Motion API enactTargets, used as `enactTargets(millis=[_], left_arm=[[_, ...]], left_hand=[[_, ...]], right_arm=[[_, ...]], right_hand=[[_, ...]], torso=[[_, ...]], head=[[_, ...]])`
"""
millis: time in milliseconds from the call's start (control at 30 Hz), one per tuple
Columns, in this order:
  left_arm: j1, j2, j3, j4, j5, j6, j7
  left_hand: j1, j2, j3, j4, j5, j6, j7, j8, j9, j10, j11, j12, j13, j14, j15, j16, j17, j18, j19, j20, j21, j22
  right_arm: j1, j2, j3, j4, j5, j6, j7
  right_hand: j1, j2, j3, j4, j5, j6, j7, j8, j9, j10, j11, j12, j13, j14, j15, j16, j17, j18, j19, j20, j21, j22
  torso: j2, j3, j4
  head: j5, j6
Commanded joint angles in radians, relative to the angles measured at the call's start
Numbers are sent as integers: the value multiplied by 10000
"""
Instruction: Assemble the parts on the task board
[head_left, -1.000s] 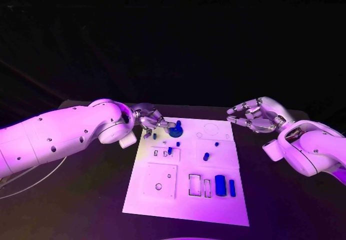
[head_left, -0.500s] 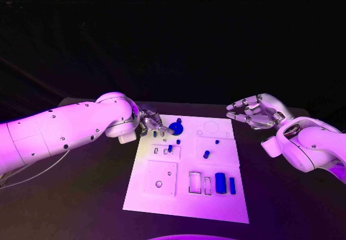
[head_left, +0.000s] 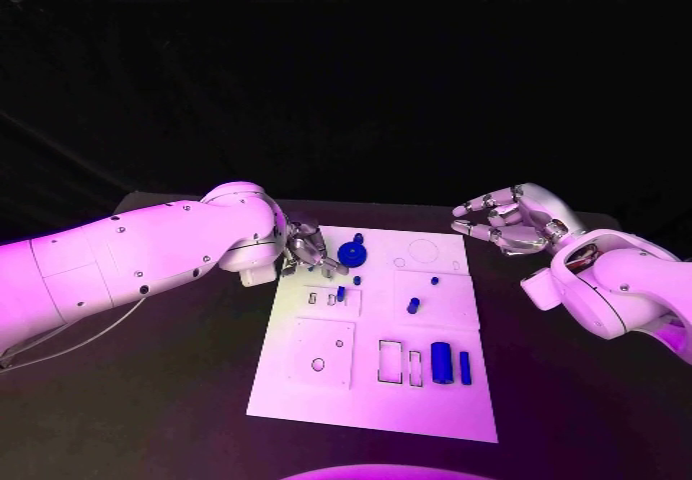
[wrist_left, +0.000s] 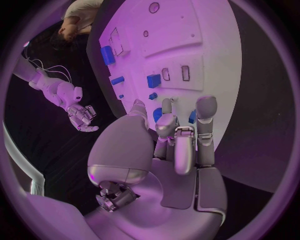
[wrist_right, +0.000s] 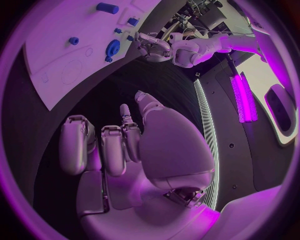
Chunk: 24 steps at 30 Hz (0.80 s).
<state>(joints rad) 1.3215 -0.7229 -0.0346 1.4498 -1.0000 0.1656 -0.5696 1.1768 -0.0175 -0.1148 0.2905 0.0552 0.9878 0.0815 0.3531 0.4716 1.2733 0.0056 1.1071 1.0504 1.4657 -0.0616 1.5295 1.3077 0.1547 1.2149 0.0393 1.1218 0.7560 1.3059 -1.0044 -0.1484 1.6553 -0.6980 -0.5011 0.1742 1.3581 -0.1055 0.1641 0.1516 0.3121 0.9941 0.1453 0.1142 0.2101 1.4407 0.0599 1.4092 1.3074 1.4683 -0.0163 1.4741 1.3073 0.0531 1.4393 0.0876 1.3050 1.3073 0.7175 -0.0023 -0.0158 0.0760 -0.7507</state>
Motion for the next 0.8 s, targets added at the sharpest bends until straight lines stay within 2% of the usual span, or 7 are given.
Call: enactTargets(millis=[33,267,333,433,567,667,800], left_arm=[[18,70,-15,17,108,451,-200],[16,191,-75,3,138,692,-220],[14,246,-93,-23,141,724,-232],[11,301,-110,-67,143,746,-259],[9,336,-122,-125,140,768,-300],[8,355,-127,-138,137,801,-326],[6,386,-129,-123,136,860,-337]], left_hand=[[117,-7,-117,3,-62,-288,119,-236,-88,-421,114,-635,-620,830,128,-32,1849,-92,-84,46,61,14],[231,22,-146,-14,-62,-310,151,-301,-125,-422,145,-682,-653,826,163,-41,1834,-95,-81,87,102,70],[268,32,-152,-14,-62,-279,146,-295,-124,-288,142,-498,-459,824,166,-46,1826,-96,-76,96,121,95],[333,58,-197,-1,-63,-156,113,-240,-102,143,116,121,160,830,153,-34,1845,-86,-87,109,152,125],[351,101,-220,3,-62,-103,93,-208,-86,350,100,451,493,871,142,49,1988,-104,-33,108,242,261],[357,154,-280,5,-62,-47,67,-164,-62,707,78,1069,1133,898,123,102,2076,-124,24,97,357,416],[355,171,-302,7,-62,-35,61,-152,-54,739,72,1146,1207,904,119,115,2097,-130,36,93,388,456]], right_arm=[[-2,32,3,-27,-98,57,-91],[-5,62,3,-61,-101,85,-125],[-5,60,2,-68,-101,89,-139],[-6,57,2,-79,-102,91,-153],[-7,48,2,-79,-102,94,-172],[-10,58,2,-100,-102,108,-183],[-17,84,2,-135,-104,117,-195]], right_hand=[[-71,7,-33,-44,54,-94,4,-45,-16,-71,2,-63,1033,613,21,-54,1404,143,-65,16,-76,589],[-102,5,-60,-50,73,-126,12,-60,-19,-80,10,-73,1022,606,28,-71,1387,146,-69,22,-96,577],[-102,5,-60,-50,73,-126,12,-60,-19,-80,10,-73,1022,606,28,-71,1387,146,-69,22,-96,577],[-110,6,-66,-50,78,-132,14,-63,-20,-85,12,-78,1016,605,29,-76,1382,150,-76,24,-113,565],[-120,7,-74,-51,85,-140,16,-66,-21,-90,14,-85,1010,603,31,-81,1377,154,-85,25,-134,550],[-136,7,-87,-51,95,-151,19,-71,-21,-93,17,-87,1007,600,34,-89,1369,158,-91,28,-153,537],[-136,7,-87,-51,95,-151,19,-71,-21,-93,17,-87,1007,600,34,-89,1369,158,-91,28,-153,537]], torso=[[0,-1,2],[-1,0,5],[2,-3,7],[1,-6,5],[-6,6,8],[-4,7,16],[-9,11,14]], head=[[-11,-22],[-20,-45],[-49,-41],[-79,-47],[-67,-86],[-72,-92],[-52,-97]])
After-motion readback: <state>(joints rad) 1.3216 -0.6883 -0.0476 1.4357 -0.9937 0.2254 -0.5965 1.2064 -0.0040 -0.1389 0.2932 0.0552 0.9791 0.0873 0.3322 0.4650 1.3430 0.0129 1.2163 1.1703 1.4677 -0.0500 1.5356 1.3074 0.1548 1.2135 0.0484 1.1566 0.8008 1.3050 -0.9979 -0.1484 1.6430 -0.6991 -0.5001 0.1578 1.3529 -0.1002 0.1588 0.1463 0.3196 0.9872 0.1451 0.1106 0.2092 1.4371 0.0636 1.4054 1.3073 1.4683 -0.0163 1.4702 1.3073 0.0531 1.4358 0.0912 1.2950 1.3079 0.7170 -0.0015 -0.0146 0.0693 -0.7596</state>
